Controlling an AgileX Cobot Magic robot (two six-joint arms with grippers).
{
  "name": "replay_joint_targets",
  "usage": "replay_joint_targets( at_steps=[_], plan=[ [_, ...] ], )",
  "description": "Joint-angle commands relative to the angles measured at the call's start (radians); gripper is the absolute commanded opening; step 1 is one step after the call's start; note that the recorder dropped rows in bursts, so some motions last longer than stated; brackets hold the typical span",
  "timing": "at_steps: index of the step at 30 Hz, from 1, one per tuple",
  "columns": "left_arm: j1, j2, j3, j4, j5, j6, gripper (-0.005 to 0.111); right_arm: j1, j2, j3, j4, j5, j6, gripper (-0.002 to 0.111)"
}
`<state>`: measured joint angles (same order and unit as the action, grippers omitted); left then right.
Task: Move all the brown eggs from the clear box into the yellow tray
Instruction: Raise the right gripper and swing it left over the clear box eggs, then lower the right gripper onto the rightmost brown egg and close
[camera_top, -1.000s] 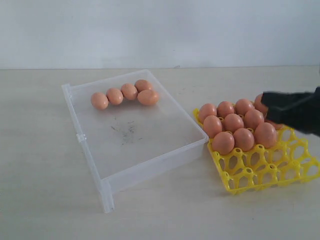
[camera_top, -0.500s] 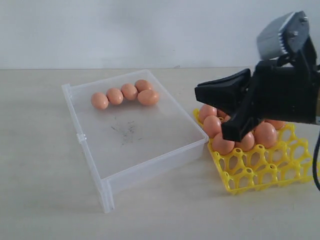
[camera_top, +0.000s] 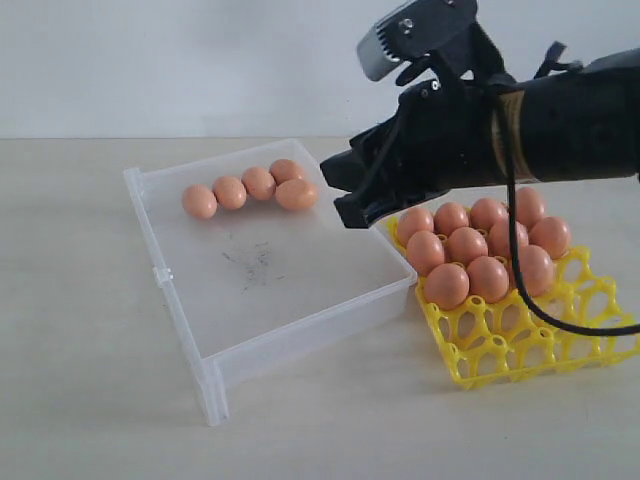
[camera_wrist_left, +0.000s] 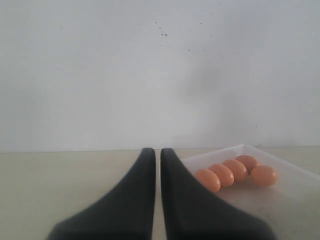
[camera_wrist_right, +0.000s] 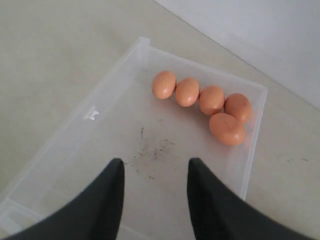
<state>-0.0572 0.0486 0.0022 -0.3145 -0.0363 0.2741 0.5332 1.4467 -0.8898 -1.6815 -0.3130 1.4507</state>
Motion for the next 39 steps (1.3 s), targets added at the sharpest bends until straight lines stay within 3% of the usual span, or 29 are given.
replay_joint_targets(
  at_steps=[1,8,12,16,27,32,39],
  plan=[
    [-0.003,0.004,-0.002,-0.005,-0.016,0.005,0.004,0.008,0.084,-0.074,-0.063,0.014,-0.049,0.036],
    [-0.003,0.004,-0.002,-0.005,-0.016,0.005,0.004,0.008,0.231,-0.183,-0.063,0.028,-0.424,0.036],
    [-0.003,0.004,-0.002,-0.005,-0.016,0.005,0.004,0.008,0.323,-0.251,-0.063,0.129,-0.589,0.036],
    [-0.003,0.004,-0.002,-0.005,-0.016,0.005,0.004,0.008,0.427,-0.362,-0.063,0.230,-0.593,0.037],
    [-0.003,0.004,-0.002,-0.005,-0.016,0.005,0.004,0.006,0.684,-0.687,-0.063,0.196,-0.538,0.037],
    [-0.003,0.004,-0.002,-0.005,-0.016,0.005,0.004,0.006,0.794,-0.763,-0.063,0.219,-0.474,0.059],
    [-0.003,0.004,-0.002,-0.005,-0.016,0.005,0.004,0.006,0.858,-0.768,-0.063,0.165,-0.480,0.059]
  ],
)
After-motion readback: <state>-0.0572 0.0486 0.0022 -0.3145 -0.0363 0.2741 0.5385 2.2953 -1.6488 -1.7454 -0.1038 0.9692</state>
